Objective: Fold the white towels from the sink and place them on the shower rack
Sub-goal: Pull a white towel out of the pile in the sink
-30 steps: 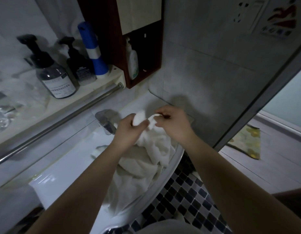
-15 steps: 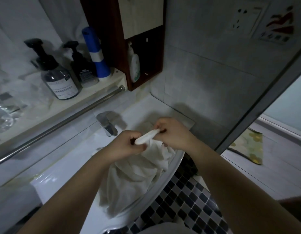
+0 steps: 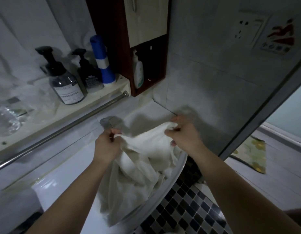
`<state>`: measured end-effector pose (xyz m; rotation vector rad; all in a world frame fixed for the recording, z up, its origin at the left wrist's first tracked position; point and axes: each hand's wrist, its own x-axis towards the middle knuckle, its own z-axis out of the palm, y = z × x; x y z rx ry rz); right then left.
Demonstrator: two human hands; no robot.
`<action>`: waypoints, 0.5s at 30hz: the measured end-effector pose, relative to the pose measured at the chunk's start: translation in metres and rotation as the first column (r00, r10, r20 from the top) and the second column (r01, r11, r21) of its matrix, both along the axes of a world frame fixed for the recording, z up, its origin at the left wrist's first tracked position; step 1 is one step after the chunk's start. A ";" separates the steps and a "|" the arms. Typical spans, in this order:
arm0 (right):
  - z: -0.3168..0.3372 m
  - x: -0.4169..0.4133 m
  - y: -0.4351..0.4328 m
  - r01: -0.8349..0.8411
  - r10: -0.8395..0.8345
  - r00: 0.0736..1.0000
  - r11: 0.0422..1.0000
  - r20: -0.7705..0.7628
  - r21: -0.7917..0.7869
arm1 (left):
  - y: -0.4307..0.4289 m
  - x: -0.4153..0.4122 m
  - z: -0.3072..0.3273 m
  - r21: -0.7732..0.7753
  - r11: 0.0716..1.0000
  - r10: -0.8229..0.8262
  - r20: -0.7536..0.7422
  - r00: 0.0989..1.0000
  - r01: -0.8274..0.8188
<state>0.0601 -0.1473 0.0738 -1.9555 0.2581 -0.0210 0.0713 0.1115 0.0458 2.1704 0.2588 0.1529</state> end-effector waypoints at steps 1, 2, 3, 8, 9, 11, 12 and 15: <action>0.000 -0.001 0.004 -0.053 0.056 0.998 0.996 -0.029 0.074 | -0.005 -0.001 0.005 -0.017 0.999 -0.027 0.036 0.999 0.027; -0.001 -0.004 0.008 -0.125 0.131 0.990 0.986 -0.051 0.113 | -0.011 -0.005 0.009 -0.019 0.997 -0.075 0.077 0.994 0.077; -0.001 -0.006 0.012 -0.209 0.217 0.974 0.971 -0.064 0.111 | -0.017 -0.006 0.015 -0.017 0.992 -0.123 0.130 0.984 0.126; 0.008 -0.010 0.038 -0.437 0.440 0.893 0.898 -0.094 0.055 | -0.046 -0.015 0.029 0.031 0.946 -0.314 0.328 0.891 0.322; 0.011 -0.010 0.043 -0.436 0.434 0.897 0.900 -0.083 -0.003 | -0.048 -0.015 0.029 0.048 0.937 -0.341 0.350 0.873 0.346; 0.014 -0.008 0.047 -0.362 0.360 0.932 0.928 -0.042 -0.086 | -0.047 -0.016 0.025 0.112 0.920 -0.389 0.374 0.842 0.375; 0.014 -0.006 0.046 -0.310 0.311 0.950 0.947 -0.011 -0.080 | -0.044 -0.015 0.022 0.164 0.913 -0.407 0.361 0.839 0.373; 0.016 -0.002 0.041 -0.222 0.223 0.972 0.975 0.071 -0.021 | -0.032 -0.011 0.012 0.326 0.895 -0.396 0.264 0.879 0.305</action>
